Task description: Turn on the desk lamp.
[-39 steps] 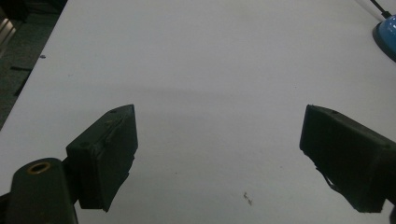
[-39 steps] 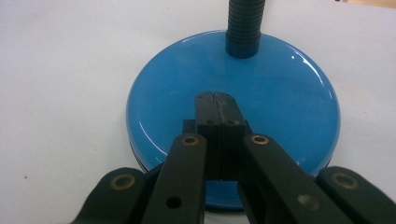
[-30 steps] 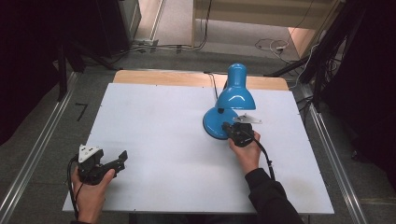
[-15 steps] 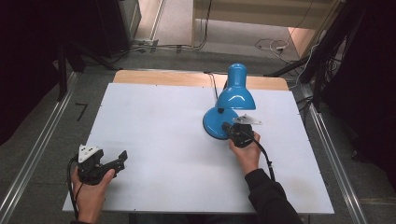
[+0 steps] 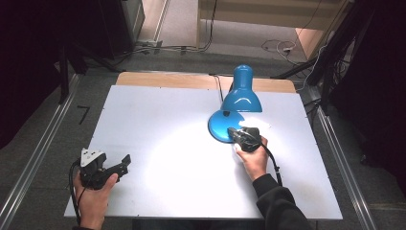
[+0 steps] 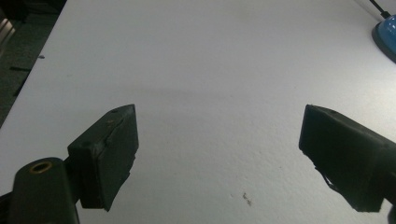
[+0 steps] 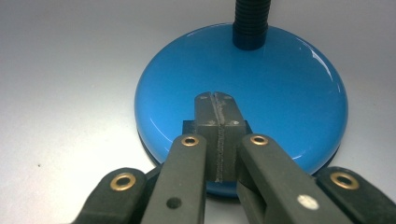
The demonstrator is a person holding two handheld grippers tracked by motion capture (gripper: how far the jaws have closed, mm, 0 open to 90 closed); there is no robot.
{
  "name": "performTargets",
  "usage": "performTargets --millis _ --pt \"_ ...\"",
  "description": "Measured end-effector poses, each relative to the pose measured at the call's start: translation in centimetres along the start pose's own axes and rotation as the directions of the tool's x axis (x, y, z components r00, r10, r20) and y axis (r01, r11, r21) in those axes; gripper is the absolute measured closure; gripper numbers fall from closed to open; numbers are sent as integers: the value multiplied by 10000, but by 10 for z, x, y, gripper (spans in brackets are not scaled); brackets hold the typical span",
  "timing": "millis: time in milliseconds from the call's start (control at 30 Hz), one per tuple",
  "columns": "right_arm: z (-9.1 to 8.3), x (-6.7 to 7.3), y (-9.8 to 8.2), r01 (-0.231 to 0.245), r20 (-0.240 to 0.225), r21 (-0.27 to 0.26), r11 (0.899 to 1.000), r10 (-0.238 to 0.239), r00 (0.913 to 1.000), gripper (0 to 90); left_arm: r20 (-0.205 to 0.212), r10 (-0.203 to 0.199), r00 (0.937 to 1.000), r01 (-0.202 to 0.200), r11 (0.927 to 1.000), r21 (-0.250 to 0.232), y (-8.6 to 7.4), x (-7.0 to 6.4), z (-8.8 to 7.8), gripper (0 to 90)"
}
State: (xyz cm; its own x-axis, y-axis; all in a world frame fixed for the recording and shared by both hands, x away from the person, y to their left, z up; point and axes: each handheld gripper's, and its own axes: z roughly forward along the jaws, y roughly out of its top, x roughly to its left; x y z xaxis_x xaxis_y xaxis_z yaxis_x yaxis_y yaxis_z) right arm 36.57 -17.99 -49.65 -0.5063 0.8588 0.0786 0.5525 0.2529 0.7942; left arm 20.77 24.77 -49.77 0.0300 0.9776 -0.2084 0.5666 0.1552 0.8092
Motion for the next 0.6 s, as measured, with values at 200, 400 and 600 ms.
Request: performTargets --millis 200,400,600 --pt "-7 -4 2 -107 -88 57 9999 108 9999 850 34 -5 10000 5 10000 -33 0 0 -1 122" --pt "-16 -6 5 -233 -398 -83 9997 230 9989 684 47 -51 10000 51 10000 -45 0 1 0 122" --pt "-21 -8 7 -321 -668 195 9993 334 9972 408 32 -22 10000 23 10000 -21 0 0 -1 122"
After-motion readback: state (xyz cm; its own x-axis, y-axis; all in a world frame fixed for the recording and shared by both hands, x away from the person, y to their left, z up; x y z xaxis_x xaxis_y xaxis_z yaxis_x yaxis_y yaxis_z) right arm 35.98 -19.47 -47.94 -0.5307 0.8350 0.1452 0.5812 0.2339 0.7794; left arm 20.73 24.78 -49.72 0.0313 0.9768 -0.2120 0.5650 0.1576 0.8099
